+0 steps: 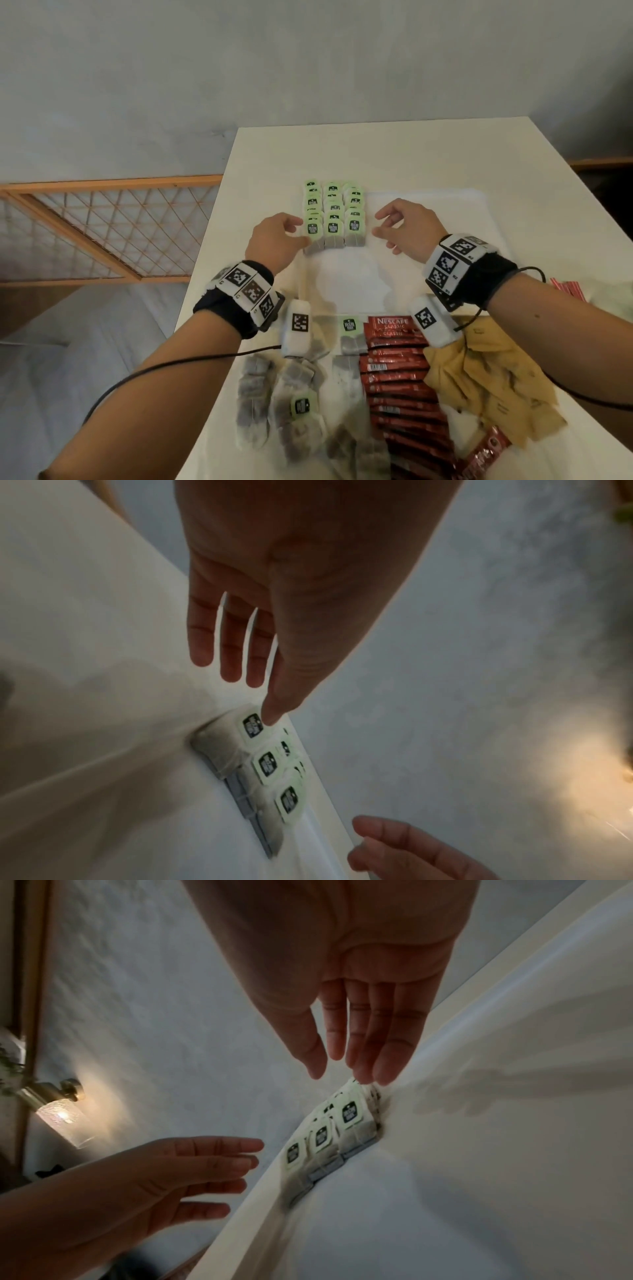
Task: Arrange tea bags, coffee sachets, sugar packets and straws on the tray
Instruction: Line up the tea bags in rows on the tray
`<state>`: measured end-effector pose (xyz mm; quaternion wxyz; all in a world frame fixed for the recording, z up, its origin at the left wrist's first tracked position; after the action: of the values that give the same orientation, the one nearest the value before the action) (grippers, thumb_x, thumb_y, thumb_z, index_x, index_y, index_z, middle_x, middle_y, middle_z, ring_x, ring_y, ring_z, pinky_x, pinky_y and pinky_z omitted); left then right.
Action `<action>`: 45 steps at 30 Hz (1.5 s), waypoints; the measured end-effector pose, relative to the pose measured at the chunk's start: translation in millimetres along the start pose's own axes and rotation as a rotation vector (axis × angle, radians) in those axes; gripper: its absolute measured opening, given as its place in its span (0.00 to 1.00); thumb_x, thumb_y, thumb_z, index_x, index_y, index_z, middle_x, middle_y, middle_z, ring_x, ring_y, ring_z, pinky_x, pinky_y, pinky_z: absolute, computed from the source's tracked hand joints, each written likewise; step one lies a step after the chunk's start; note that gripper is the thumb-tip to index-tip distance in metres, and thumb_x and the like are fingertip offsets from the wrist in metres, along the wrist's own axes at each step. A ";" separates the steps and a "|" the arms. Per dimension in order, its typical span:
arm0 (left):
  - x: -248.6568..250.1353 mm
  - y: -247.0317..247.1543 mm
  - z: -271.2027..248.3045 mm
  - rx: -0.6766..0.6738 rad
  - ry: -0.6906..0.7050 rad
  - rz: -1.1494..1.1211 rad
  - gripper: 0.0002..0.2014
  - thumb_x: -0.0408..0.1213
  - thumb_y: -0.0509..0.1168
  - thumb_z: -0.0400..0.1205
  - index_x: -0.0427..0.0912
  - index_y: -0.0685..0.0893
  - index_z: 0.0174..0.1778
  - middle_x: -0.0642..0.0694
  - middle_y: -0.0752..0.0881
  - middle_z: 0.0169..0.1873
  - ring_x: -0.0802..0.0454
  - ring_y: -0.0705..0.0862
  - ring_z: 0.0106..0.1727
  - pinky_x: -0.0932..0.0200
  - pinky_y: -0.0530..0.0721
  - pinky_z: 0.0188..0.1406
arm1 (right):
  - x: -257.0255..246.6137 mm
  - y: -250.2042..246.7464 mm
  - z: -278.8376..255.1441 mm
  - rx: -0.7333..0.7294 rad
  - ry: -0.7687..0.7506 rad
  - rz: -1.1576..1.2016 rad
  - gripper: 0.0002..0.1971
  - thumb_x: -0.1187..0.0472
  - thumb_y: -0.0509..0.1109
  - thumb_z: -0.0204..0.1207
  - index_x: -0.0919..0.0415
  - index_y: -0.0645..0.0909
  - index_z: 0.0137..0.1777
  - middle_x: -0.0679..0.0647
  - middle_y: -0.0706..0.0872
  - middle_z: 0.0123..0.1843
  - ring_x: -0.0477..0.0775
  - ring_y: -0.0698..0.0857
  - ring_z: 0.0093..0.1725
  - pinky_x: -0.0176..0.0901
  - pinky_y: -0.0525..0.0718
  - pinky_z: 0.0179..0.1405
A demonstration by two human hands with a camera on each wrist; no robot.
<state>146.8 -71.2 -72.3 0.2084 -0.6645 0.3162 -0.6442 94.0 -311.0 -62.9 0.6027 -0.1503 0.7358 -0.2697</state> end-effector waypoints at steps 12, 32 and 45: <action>32.4 13.1 -136.2 -0.270 0.247 0.336 0.02 0.43 0.71 0.78 0.55 0.88 0.44 0.58 0.87 0.41 0.59 0.84 0.44 0.60 0.79 0.39 | 8.5 0.8 -143.5 -0.408 -0.107 -0.354 0.14 0.47 0.83 0.63 0.49 0.85 0.43 0.45 0.87 0.37 0.41 0.82 0.35 0.37 0.78 0.38; 10.0 42.0 -228.0 -0.558 0.426 0.856 0.29 0.61 0.76 0.68 0.47 0.78 0.57 0.50 0.83 0.52 0.49 0.83 0.50 0.54 0.79 0.41 | 33.5 24.0 -213.2 -0.449 -0.279 -0.868 0.42 0.28 0.80 0.49 0.45 0.63 0.56 0.44 0.72 0.55 0.49 0.75 0.49 0.44 0.71 0.46; 24.4 52.3 -211.0 -0.478 0.369 0.752 0.15 0.53 0.70 0.78 0.47 0.85 0.53 0.50 0.87 0.49 0.49 0.85 0.51 0.57 0.76 0.40 | 48.7 33.8 -196.3 -0.482 -0.612 -0.619 0.11 0.43 0.73 0.73 0.41 0.89 0.52 0.49 0.79 0.55 0.47 0.73 0.53 0.52 0.78 0.53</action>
<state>-70.3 -97.8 -72.9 0.2085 -0.4080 0.7055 -0.5407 -103.6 -267.9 -96.6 0.6307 -0.5690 0.4875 -0.2019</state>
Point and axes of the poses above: each hand's wrist, its own z-axis towards the middle knuckle, its own y-axis out of the palm, x = y × z, the point moved 2 cm from there along z, towards the middle knuckle
